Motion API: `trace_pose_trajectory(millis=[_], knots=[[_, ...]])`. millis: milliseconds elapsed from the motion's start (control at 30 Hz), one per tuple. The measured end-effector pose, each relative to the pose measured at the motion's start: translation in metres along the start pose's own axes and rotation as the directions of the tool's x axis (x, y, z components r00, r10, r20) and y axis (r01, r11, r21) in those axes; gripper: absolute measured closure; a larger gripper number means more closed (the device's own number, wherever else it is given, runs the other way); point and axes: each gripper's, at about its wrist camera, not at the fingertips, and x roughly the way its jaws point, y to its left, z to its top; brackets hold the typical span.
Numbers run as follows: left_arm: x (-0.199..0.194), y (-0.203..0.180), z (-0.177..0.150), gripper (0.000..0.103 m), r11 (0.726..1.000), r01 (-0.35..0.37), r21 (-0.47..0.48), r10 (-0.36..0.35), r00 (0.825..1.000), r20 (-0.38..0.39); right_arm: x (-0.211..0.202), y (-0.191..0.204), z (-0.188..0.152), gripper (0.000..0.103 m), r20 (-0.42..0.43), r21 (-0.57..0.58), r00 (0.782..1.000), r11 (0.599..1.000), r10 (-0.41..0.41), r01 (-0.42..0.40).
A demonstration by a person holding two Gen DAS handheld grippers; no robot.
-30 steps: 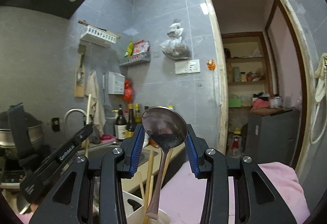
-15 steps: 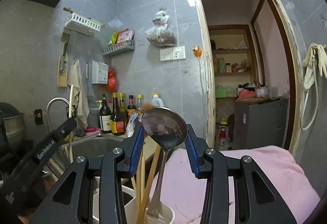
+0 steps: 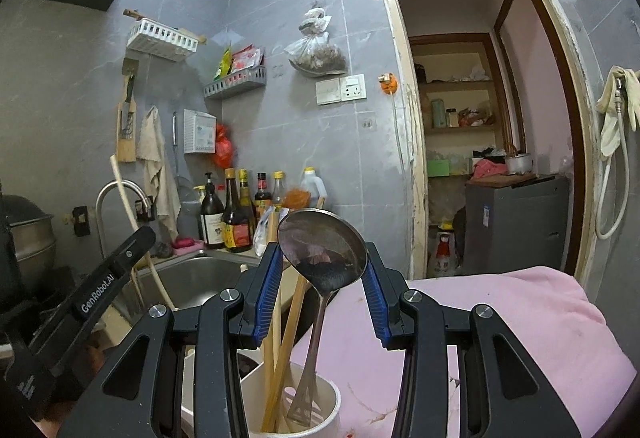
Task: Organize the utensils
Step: 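Lower the chopstick and spoon into the caddy and open both tools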
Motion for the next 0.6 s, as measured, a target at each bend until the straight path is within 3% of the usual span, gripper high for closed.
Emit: trace_pose_trajectory(millis=[100,300,467,600], knots=[[-0.001,-0.008,-0.001,0.1,0.998,-0.02,0.06,0.021,1.0,-0.015,0.0,-0.002,-0.001,0.065,-0.013,0.004,1.0,1.0,0.011,-0.011],[-0.004,-0.016,-0.006,0.099,0.994,0.007,0.109,0.002,0.997,-0.079,-0.009,-0.003,0.003,0.063,0.002,0.004,1.0,1.0,0.019,-0.019],[-0.012,-0.015,-0.004,0.082,0.995,0.041,0.089,-0.031,0.993,-0.11,-0.018,-0.008,0.007,0.059,0.014,0.021,1.0,0.999,0.024,-0.024],[-0.023,-0.019,0.001,0.075,0.995,0.058,0.078,-0.047,0.99,-0.129,-0.028,-0.015,0.009,0.05,0.025,0.028,1.0,0.999,0.015,-0.016]])
